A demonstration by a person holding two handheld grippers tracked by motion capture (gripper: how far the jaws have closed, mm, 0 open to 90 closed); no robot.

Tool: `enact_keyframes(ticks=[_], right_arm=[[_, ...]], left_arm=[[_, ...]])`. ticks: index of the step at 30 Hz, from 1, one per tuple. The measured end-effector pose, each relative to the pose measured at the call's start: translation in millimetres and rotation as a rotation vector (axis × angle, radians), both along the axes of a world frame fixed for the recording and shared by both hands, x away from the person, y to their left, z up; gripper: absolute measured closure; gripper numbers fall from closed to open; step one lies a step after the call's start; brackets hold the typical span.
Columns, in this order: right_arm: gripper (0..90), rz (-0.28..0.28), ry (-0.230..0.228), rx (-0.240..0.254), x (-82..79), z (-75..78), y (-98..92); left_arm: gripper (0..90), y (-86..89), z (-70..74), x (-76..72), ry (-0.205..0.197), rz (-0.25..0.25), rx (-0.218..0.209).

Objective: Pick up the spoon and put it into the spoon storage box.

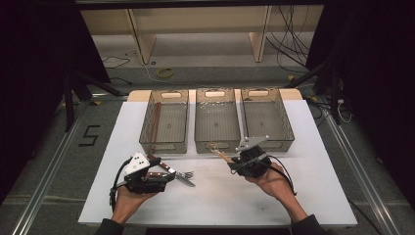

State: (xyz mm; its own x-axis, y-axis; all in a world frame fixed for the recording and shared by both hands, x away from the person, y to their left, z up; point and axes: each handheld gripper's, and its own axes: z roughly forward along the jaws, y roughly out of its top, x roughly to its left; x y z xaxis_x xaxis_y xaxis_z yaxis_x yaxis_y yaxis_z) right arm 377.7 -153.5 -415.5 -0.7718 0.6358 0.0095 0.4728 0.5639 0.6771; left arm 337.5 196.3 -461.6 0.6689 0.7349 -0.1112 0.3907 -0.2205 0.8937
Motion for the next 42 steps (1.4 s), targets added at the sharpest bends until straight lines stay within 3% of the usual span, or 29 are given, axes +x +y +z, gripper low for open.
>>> enact_keyframes(ticks=[14, 42], right_arm=[[75.5, -0.036, -0.051, 0.031, 23.9, 21.1, 4.1], [75.4, -0.128, -0.057, 0.056, 79.2, 35.7, 12.8]], left_arm=[[19.6, 1.8, 0.6, -0.2, -0.005, 0.002, -0.01], [19.7, 3.8, 1.0, -0.1, -0.015, 0.016, -0.015]])
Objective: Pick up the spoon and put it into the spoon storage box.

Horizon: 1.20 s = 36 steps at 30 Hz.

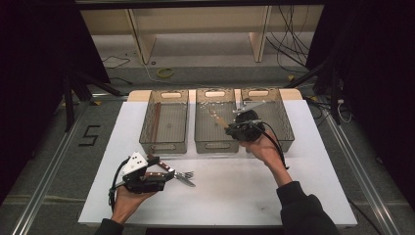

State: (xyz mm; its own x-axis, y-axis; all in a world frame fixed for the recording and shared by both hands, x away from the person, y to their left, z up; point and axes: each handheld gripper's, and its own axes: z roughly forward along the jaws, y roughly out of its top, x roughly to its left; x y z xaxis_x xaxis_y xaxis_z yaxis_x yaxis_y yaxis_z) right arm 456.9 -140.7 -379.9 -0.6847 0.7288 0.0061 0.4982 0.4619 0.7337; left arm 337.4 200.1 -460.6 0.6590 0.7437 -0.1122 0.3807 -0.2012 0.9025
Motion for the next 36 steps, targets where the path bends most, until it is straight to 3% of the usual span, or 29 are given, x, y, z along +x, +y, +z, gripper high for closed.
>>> enact_keyframes(ticks=[21, 36], right_arm=[[75.4, -0.053, 0.02, -0.018, 29.7, -6.0, 10.9], [75.3, -0.086, 0.062, -0.037, 48.1, -16.3, 21.3]], left_arm=[[19.8, 0.5, 0.0, -0.1, -0.004, 0.008, -0.007], [19.8, 1.1, -0.4, 0.5, -0.004, 0.008, -0.007]])
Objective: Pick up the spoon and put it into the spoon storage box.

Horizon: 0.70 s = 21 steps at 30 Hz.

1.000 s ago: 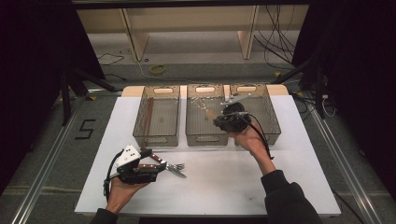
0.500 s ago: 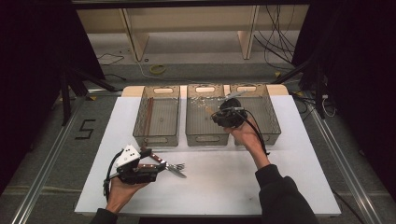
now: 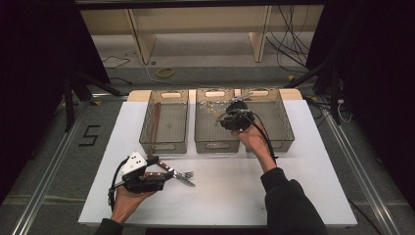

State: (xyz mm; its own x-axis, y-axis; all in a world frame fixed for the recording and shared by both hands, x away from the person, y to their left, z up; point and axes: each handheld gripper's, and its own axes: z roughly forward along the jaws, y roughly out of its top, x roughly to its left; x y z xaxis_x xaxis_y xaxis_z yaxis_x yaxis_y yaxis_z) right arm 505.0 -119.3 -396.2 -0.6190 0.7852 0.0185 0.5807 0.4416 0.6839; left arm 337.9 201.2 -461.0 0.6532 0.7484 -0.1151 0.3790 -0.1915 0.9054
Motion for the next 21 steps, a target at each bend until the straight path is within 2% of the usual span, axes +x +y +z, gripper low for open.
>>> enact_keyframes(ticks=[8, 21], right_arm=[[75.2, -0.021, 0.024, -0.006, 7.0, -3.4, 4.2], [75.0, -0.013, 0.048, -0.009, 10.6, -9.7, 11.6]], left_arm=[[19.9, -0.1, 0.0, -0.1, 0.0, 0.0, 0.0], [19.9, 0.2, -0.3, 0.3, 0.002, -0.001, 0.0]])
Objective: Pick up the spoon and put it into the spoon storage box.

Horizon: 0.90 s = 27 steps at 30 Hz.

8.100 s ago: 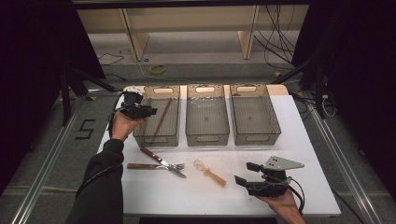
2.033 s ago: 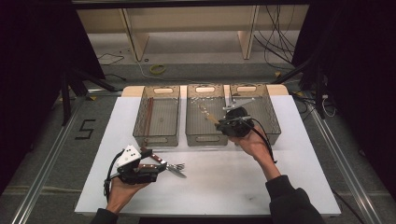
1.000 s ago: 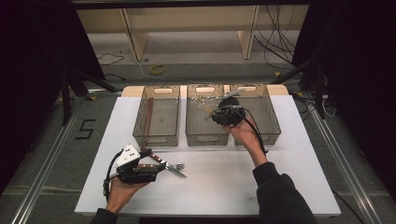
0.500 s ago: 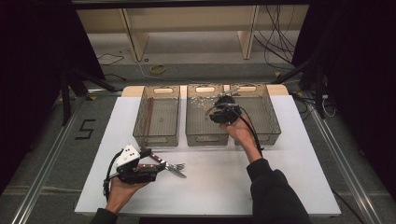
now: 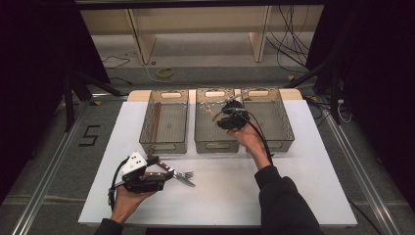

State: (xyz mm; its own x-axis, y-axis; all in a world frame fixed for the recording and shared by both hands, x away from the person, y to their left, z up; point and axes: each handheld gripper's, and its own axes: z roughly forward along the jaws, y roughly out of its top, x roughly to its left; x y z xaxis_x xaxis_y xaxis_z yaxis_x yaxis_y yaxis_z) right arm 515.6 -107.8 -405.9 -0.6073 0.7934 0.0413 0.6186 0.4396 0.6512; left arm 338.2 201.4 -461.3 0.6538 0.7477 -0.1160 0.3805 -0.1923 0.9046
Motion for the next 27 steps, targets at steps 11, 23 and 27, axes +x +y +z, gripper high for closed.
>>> enact_keyframes(ticks=[11, 23, 27], right_arm=[[54.3, 0.011, 0.011, 0.067, 1.0, 1.3, -0.9], [43.5, 0.051, -0.009, 0.112, -14.9, 15.2, -10.0], [41.0, 0.071, -0.026, 0.13, -24.6, 20.9, -12.3]], left_arm=[[19.8, 0.1, -0.1, 0.1, 0.002, -0.001, 0.001], [19.8, 0.8, -0.3, 0.6, 0.003, 0.002, 0.006], [19.8, 2.3, -0.3, 1.3, 0.004, 0.004, 0.005]])
